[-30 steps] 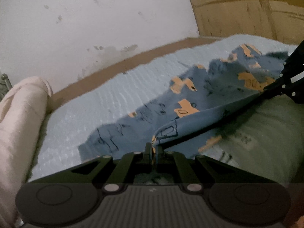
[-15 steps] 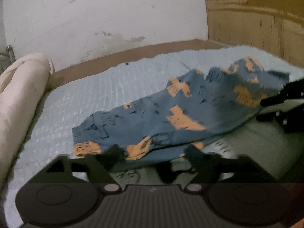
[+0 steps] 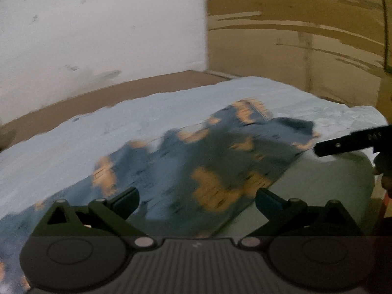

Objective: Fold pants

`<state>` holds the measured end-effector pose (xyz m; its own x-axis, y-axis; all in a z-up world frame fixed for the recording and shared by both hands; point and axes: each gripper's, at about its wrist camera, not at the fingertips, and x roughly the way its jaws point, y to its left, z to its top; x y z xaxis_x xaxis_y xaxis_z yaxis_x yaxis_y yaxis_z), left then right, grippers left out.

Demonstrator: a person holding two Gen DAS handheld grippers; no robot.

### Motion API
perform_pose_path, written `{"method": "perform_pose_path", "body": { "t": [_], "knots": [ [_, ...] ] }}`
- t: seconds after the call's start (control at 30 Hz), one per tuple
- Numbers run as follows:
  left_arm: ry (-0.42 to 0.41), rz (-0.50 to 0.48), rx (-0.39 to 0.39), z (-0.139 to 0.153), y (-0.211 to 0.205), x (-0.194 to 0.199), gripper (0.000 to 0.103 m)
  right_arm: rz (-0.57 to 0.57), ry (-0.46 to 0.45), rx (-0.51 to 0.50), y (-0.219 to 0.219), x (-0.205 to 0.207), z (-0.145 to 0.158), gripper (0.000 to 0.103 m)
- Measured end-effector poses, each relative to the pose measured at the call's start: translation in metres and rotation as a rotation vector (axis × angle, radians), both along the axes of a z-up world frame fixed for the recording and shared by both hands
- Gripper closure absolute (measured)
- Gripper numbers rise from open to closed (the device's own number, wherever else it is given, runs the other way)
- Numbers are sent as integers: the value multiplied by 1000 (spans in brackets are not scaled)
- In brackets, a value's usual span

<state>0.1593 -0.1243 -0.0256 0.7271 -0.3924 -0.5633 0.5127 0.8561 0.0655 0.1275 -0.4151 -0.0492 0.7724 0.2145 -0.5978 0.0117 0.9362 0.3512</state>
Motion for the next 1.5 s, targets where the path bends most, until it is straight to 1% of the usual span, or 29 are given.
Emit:
{"method": "perform_pose_path", "body": {
  "t": [0.07,0.1,0.17,0.23,0.3,0.33,0.4,0.5,0.57,0.6,0.63,0.67,0.7,0.73,0.77,0.8,0.87,0.9,0.97,1.0,1.03,1.07,1.13,1.2,1.27,1.33,1.37,1.43,1.5],
  "knots": [
    [-10,-35,37,-3,-27,7,0,-13,73,112,-20,9,-6,1],
    [-7,-52,60,-5,-40,11,0,-16,87,190,-31,13,-8,1],
    [11,-74,99,-10,-63,18,1,-31,81,316,-49,19,-11,1],
    [37,-88,112,-17,-76,26,11,-56,76,399,-62,29,-13,1],
    [76,-71,135,-23,-82,34,16,-88,75,471,-71,41,-19,2],
    [89,-53,147,-25,-83,37,20,-113,75,511,-76,47,-23,4],
    [97,-34,165,-27,-82,39,25,-166,66,565,-85,55,-27,10],
    [101,-34,168,-25,-81,41,27,-252,43,595,-97,65,-29,26],
    [100,-38,167,-24,-79,41,27,-318,32,594,-105,67,-28,46],
    [101,-36,165,-24,-79,41,27,-357,32,580,-110,68,-27,52],
    [103,-35,162,-24,-78,42,29,-386,37,562,-114,70,-26,64],
    [106,-34,161,-24,-78,43,31,-413,48,540,-117,72,-26,81],
    [107,-32,162,-23,-77,43,35,-433,64,503,-120,74,-24,90],
    [108,-31,163,-24,-77,44,40,-443,76,459,-121,77,-21,96],
    [110,-30,162,-23,-76,43,41,-431,65,352,-118,79,-12,97],
    [113,-31,158,-22,-75,43,42,-431,65,352,-118,79,-12,97],
    [120,-40,150,-22,-74,44,42,-405,47,211,-114,80,-2,95],
    [122,-50,148,-22,-74,44,42,-388,55,153,-113,84,-1,93],
    [120,-69,145,-22,-74,43,41,-371,101,109,-114,89,-7,80],
    [120,-77,145,-22,-75,42,40,-368,122,72,-113,92,-10,78],
    [118,-82,145,-22,-75,42,39,-365,126,36,-113,92,-10,70],
    [114,-88,147,-23,-76,41,39,-370,119,11,-111,86,-9,59],
    [108,-96,156,-25,-79,42,39,-403,92,-32,-110,80,-2,48],
    [110,-96,168,-28,-81,45,40,-386,59,-70,-105,81,4,48],
    [116,-88,174,-31,-83,48,46,-360,44,-108,-94,90,9,48],
    [118,-80,177,-33,-82,49,52,-311,21,-129,-83,101,14,48],
    [115,-82,175,-32,-82,50,52,-273,12,-115,-77,108,15,48],
    [102,-94,169,-32,-82,48,52,-187,11,-35,-69,129,15,47],
    [69,-110,174,-31,-84,45,52,-102,45,83,-65,148,6,46]
  ]
}}
